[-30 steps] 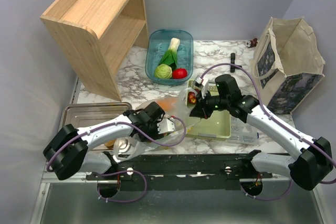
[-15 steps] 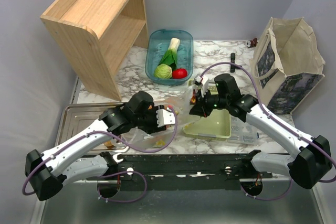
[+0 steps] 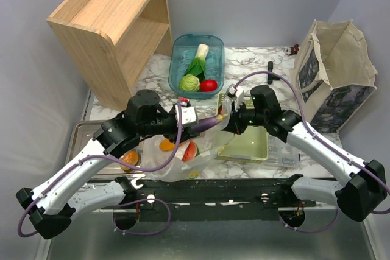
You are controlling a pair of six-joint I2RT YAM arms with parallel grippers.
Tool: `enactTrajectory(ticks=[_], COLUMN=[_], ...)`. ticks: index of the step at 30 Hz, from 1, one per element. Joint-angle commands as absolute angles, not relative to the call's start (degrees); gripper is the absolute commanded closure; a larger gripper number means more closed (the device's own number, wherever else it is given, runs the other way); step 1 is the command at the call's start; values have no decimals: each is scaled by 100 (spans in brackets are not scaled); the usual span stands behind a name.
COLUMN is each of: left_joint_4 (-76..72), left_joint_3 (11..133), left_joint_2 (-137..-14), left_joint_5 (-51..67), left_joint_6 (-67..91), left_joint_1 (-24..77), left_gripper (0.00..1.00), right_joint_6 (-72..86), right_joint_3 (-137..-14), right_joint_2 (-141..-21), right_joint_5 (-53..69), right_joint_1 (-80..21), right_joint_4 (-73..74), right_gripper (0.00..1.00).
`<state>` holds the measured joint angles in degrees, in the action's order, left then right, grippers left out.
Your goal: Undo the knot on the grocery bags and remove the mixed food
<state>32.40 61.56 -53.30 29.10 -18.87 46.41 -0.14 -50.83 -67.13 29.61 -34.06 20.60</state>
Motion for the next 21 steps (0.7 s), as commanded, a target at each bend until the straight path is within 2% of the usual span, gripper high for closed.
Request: enactTrajectory(ticks=[1,8,11,15,21], left_joint_4=[2893,2929,2662,2705,3205], left_joint_3=[6582,6790,7055,8018,9878], left_joint_2=[-5529,-5511,-5801,-6931,-9095], left_joint_5=[3224,3390,2822,1552,993], left_joint_6=[-1572,-1515,-1431,-1646,-929], left_joint_1=[4437,3505,3306,3257,2646], left_gripper=[100,100,100,100,100], right_joint_6=[-13,-53,-63,-104,-175], right_joint_3=[-5070,-5026,-4960,-4976,-5036], right_joint_2=[-6505,-6334,-6296,-6309,-6297], right_joint_5=[2720,2531,2558,2522,2434], right_joint_1=[-3431,-3428,-3428,-3428,-3423], right_joint_4=[1993,2083,2066,2058,2145], right_gripper=[99,99,99,99,99])
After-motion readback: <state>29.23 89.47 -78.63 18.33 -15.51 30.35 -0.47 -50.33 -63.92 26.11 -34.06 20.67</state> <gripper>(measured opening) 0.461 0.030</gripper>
